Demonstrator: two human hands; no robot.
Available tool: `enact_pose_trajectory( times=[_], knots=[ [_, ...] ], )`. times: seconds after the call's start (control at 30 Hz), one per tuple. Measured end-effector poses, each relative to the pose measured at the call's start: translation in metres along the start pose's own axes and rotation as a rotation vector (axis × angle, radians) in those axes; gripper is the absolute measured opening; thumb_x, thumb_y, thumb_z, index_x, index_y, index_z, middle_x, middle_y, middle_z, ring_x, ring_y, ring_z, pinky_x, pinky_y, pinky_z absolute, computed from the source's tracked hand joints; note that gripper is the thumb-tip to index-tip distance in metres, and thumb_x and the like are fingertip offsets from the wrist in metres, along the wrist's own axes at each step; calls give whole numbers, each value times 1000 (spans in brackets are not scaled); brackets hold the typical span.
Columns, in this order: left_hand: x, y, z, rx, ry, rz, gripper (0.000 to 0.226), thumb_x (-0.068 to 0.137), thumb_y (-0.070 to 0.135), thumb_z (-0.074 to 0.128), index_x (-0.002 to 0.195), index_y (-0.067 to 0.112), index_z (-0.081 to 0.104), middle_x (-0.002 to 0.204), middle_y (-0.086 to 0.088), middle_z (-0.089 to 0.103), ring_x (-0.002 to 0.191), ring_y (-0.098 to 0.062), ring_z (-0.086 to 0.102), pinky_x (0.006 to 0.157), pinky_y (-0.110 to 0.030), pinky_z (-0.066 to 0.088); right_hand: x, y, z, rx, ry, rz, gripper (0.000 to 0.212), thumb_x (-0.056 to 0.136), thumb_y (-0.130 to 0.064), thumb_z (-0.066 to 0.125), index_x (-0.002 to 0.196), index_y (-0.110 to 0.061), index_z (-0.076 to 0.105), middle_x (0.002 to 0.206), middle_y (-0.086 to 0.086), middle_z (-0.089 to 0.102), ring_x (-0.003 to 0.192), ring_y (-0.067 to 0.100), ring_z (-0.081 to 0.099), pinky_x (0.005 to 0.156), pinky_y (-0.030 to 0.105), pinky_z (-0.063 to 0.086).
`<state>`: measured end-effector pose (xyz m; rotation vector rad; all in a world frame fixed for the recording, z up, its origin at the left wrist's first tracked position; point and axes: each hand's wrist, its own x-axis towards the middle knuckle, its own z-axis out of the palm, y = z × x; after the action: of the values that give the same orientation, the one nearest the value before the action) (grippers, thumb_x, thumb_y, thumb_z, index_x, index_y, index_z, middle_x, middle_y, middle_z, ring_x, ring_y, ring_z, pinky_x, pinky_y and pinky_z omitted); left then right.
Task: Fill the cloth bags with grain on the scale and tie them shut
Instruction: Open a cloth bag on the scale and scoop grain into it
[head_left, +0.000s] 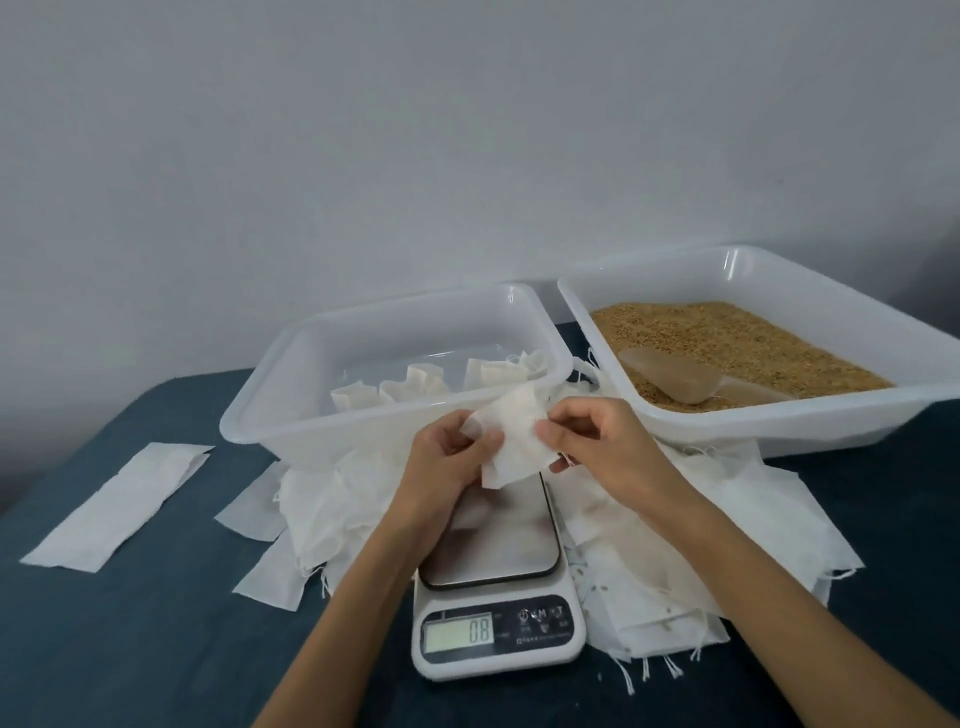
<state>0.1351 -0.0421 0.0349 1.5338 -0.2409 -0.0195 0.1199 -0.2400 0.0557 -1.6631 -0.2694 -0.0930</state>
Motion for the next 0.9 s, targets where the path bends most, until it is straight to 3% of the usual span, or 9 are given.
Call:
enact_pose_trajectory(
  times=[0.07,0.2,0.3,0.37,0.47,0.57,0.67,0.77,0.9],
  knots=[
    [2,-1,-6,7,47,7,7,97,6,70,97,-1,68,85,-9,72,76,-16,69,62,-25,56,1,2,0,-15,-9,5,19,92,-13,72,81,1,65,69,1,64,66,19,62,68,35,55],
    [4,-3,-17,227,198,107,8,94,5,74,91,1,68,78,-8,67,71,-20,63,66,-36,55,-1,1,1,2,21,-38,28,84,-21,79,70,-7,59,60,-2,58,56,12,57,60,20,51],
    [-1,-2,-16,440,373,265,14,92,9,77,94,19,67,77,7,65,65,-5,55,67,-20,47,-3,1,2,1,80,-86,33,80,-30,82,69,-8,58,58,-2,58,54,12,56,60,17,48],
    [-6,2,-9,420,422,349,19,92,12,77,91,24,63,70,11,55,61,-4,47,61,-17,42,-3,1,3,-15,102,-106,36,76,-35,82,70,-8,58,58,-1,59,54,12,56,61,17,48],
    [-13,10,9,211,177,308,19,95,24,77,83,14,65,66,8,58,61,-8,52,60,-21,45,-5,0,8,-18,64,-133,33,71,-35,83,70,-11,59,60,-3,59,56,12,58,62,19,49],
    [-18,15,19,72,7,230,28,96,26,75,88,-1,68,69,-4,63,64,-16,57,64,-29,51,-7,-2,13,26,-37,-151,22,74,-31,80,67,-19,63,62,-4,60,59,11,58,63,20,49],
    [-19,17,17,-7,-18,198,23,95,15,74,92,-7,69,75,-10,66,68,-19,59,68,-31,54,-9,-5,13,94,-101,-153,18,78,-28,77,65,-24,64,63,-4,60,62,12,57,65,20,48],
    [-18,17,13,-26,-27,165,15,97,6,70,92,-8,69,74,-11,63,67,-20,57,67,-30,53,-10,-5,14,119,-102,-166,24,83,-27,73,73,-9,60,66,4,59,65,18,57,67,25,49],
    [-17,16,12,-81,-60,93,18,103,12,63,88,3,69,73,-12,59,67,-20,55,68,-29,52,-10,-6,14,143,-42,-194,23,82,-20,74,81,-8,55,68,-9,55,66,8,54,65,17,47]
  ],
)
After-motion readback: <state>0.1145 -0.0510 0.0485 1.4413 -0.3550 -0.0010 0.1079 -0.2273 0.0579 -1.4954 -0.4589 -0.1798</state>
